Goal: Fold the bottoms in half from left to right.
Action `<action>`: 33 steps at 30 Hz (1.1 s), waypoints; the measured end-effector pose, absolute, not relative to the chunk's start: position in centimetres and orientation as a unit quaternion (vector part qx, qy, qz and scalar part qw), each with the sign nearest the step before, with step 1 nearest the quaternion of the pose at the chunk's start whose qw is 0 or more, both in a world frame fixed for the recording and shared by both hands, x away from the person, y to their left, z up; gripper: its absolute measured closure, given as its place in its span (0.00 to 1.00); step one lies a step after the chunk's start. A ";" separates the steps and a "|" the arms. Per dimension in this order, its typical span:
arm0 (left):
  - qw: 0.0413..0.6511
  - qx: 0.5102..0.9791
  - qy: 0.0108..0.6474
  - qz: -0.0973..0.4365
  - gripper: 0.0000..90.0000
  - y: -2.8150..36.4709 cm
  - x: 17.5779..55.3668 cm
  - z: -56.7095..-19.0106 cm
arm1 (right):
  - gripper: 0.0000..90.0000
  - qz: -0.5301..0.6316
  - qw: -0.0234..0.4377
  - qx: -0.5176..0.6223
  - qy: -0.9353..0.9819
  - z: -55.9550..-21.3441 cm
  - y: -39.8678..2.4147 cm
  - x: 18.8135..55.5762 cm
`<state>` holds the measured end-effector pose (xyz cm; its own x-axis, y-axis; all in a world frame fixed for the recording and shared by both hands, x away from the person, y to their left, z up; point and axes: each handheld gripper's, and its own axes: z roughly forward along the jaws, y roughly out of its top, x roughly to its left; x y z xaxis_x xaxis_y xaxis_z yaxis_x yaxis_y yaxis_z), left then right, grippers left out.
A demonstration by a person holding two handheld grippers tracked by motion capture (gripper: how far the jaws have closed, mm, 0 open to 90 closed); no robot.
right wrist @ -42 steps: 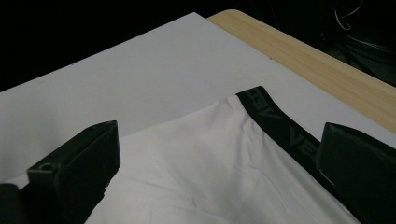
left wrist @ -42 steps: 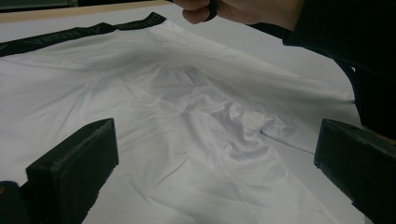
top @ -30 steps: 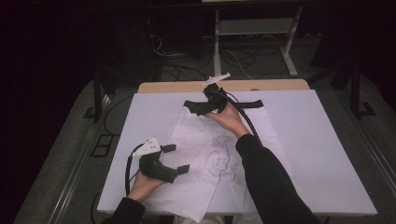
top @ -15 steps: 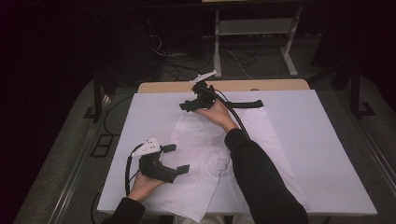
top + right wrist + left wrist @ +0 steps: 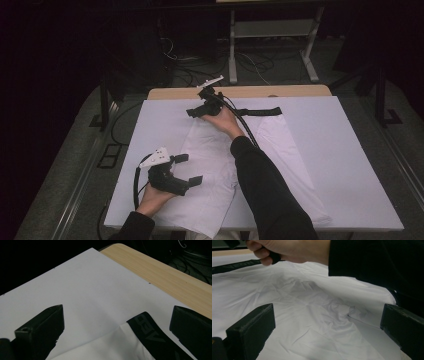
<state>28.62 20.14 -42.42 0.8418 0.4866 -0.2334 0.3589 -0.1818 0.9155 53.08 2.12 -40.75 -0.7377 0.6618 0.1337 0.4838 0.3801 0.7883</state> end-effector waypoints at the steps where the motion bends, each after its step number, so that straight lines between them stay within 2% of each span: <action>1: 0.577 0.767 0.276 0.055 0.00 20.1 28.6 -42.4 | 0.00 0.434 0.105 0.350 0.823 -40.9 2.1 53.2; 4: 0.579 0.765 0.275 0.056 0.00 20.1 28.6 -42.4 | 0.01 0.431 0.108 0.360 0.820 -41.3 2.1 53.4; 5: 0.581 0.764 0.276 0.055 0.00 20.2 28.6 -42.4 | 0.10 0.424 0.115 0.371 0.818 -41.8 2.1 53.6; 8: 0.585 0.760 0.278 0.053 0.00 20.2 28.6 -42.4 | 0.13 0.411 0.129 0.381 0.818 -42.3 2.1 53.8; 19: 0.585 0.760 0.280 0.054 0.00 20.3 28.7 -42.4 | 0.20 0.398 0.131 0.402 0.814 -43.9 2.1 54.5; 33: 0.587 0.757 0.282 0.054 0.00 20.3 28.7 -42.4 | 0.42 0.406 0.136 0.400 0.811 -44.9 3.1 54.5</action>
<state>28.74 20.33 -42.37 0.8351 0.4905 -0.2489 0.3631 -0.1517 0.9193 54.51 3.07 -44.87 -0.6430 0.7588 0.1038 0.5380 0.3510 0.7664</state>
